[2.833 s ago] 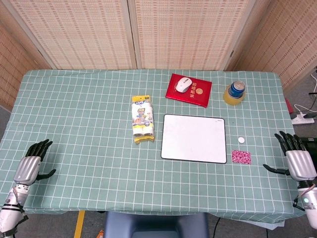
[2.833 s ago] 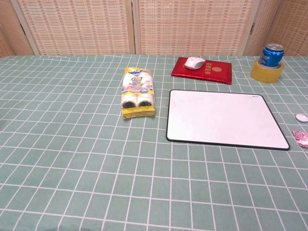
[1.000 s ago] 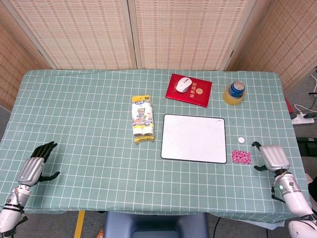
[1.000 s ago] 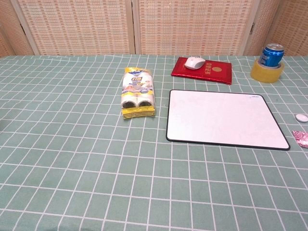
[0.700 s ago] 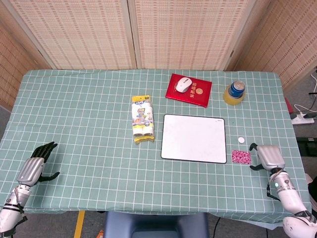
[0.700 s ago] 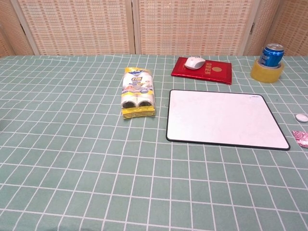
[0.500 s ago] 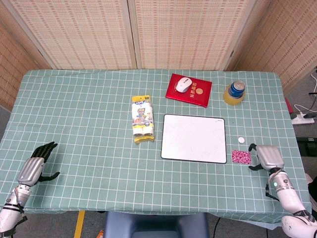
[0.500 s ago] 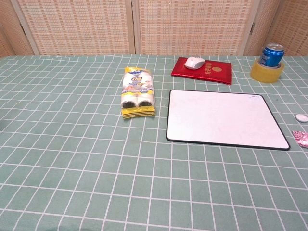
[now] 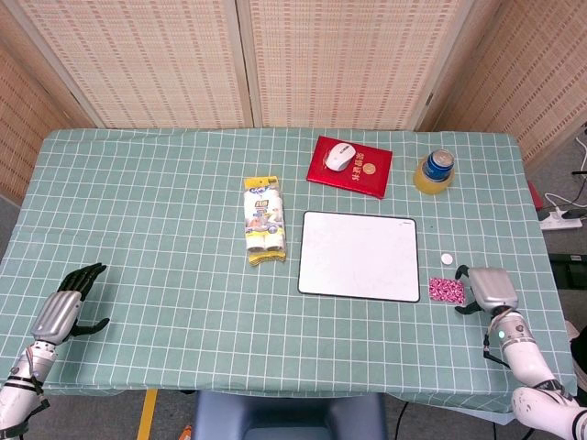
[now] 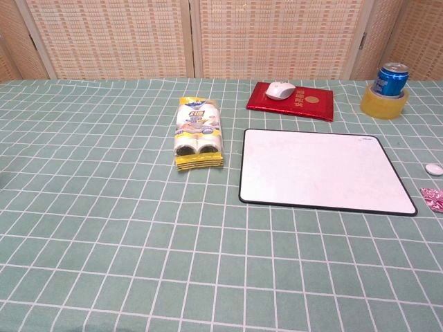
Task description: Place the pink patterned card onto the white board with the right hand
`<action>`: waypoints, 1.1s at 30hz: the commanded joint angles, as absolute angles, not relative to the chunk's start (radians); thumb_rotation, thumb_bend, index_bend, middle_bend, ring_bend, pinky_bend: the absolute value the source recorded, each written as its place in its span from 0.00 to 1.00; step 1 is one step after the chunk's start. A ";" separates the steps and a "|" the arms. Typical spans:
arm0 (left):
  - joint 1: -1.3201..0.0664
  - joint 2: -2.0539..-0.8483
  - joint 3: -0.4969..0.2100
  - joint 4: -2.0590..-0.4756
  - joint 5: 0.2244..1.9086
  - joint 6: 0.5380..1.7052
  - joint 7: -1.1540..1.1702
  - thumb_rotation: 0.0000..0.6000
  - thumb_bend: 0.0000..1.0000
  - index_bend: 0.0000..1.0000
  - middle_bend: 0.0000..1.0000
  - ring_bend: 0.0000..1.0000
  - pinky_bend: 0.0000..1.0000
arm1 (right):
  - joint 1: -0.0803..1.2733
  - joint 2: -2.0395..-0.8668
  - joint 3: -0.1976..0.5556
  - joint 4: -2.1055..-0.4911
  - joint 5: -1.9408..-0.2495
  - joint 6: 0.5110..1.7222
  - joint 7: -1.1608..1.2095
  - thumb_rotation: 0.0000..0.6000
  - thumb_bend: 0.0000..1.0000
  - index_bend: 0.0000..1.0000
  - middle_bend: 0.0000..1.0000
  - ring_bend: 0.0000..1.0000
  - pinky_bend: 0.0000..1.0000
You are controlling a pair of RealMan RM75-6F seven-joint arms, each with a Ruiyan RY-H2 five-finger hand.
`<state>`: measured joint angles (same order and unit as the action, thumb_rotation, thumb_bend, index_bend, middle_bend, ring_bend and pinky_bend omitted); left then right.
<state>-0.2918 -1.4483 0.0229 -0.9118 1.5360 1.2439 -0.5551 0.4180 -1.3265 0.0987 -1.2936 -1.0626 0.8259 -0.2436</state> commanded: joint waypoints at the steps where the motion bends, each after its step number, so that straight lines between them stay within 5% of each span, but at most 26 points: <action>1: -0.292 -1.448 0.024 -0.910 1.538 1.244 -0.559 0.83 0.19 0.00 0.03 0.00 0.03 | 0.425 -1.330 0.099 -1.292 -1.049 0.821 -0.253 0.90 0.18 0.38 0.96 0.93 0.98; 33: -0.301 -1.441 0.031 -0.913 1.538 1.222 -0.587 0.83 0.19 0.00 0.05 0.00 0.08 | 0.486 -1.365 0.071 -1.263 -0.948 0.772 -0.324 0.91 0.21 0.36 0.96 0.93 0.98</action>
<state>-0.3005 -1.4412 0.0308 -0.9132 1.5382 1.2216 -0.5867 0.4852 -1.3640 0.0718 -1.2636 -0.9493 0.7730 -0.3235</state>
